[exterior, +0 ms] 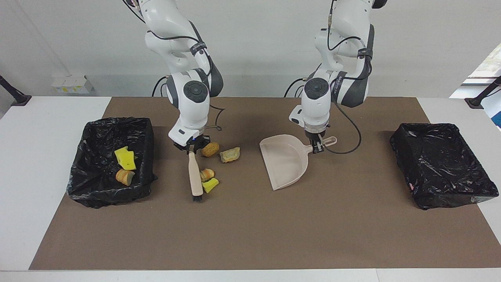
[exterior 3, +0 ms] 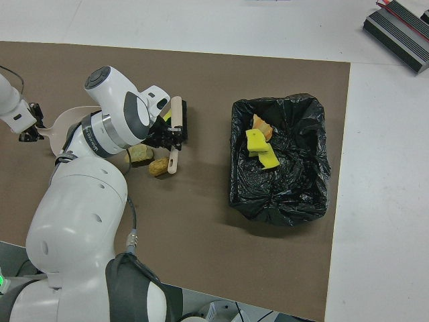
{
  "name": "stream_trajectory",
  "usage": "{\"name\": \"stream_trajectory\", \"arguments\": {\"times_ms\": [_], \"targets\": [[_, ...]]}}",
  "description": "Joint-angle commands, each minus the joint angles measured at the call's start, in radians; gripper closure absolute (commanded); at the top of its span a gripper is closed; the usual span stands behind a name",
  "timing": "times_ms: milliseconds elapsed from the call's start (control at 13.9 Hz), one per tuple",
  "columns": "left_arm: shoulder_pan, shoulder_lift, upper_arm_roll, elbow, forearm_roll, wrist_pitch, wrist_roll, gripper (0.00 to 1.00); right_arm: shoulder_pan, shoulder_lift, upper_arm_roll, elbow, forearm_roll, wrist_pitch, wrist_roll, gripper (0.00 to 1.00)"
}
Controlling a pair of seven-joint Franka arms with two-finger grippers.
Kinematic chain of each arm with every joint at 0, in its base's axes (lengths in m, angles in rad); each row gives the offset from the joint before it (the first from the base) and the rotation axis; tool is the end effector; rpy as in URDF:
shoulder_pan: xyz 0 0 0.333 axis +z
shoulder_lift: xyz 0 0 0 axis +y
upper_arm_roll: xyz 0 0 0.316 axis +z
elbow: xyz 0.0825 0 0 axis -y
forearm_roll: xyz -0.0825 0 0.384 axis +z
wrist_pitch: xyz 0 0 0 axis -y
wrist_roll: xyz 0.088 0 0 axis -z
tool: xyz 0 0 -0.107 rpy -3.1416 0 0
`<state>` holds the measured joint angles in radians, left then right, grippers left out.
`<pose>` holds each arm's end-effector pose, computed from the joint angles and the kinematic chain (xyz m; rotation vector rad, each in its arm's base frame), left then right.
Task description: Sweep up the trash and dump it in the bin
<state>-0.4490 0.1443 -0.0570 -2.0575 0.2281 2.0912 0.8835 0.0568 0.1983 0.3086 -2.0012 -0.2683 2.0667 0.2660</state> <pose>0.4974 -0.2623 0.3589 -2.1624 2.0430 0.2117 0.5447 0.1886 0.3556 2.9229 0.3521 -0.0900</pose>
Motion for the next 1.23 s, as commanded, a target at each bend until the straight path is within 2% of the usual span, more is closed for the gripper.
{"name": "stream_trajectory", "arguments": {"times_ms": [0,216,433,722,866,1155], "targets": [[-0.046,-0.083,0.009,-0.122,0.028,0.056,0.009,1.0,0.053,0.018,0.006,0.025,0.067,-0.013,-0.022,1.0],[-0.046,-0.098,0.008,-0.151,0.028,0.058,0.005,1.0,0.106,0.017,0.007,0.025,0.196,-0.013,-0.043,1.0],[-0.046,-0.108,0.008,-0.167,0.028,0.059,0.003,1.0,0.141,0.0,0.05,0.015,0.308,-0.019,-0.113,1.0],[-0.046,-0.108,0.008,-0.167,0.028,0.061,0.003,1.0,0.146,-0.013,0.115,0.033,0.545,-0.033,-0.097,1.0],[-0.043,-0.108,0.008,-0.167,0.028,0.058,0.0,1.0,0.135,-0.048,0.115,0.057,0.628,-0.043,-0.093,1.0],[-0.043,-0.108,0.008,-0.167,0.028,0.059,-0.011,1.0,0.069,-0.141,0.087,0.058,0.601,-0.215,-0.05,1.0]]}}
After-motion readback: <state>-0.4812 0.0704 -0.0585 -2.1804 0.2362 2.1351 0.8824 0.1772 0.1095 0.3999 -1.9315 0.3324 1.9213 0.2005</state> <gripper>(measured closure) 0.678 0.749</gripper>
